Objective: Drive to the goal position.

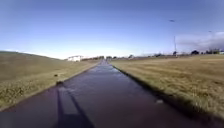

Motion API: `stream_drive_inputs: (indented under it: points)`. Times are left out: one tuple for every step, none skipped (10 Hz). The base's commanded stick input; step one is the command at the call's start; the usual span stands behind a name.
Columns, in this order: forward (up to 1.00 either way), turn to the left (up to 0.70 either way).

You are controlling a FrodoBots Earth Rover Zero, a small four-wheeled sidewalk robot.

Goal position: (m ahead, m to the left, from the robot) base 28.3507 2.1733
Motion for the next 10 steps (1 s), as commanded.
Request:
stream_drive_inputs:
  points:
    - [1.00,0.02]
    - [1.00,0.02]
    - [1.00,0.02]
    - [1.00,0.02]
    - [1.00,0.02]
    - [1.00,0.02]
    - [1.00,0.02]
    - [1.00,0.02]
    - [1.00,0.02]
    - [1.00,0.02]
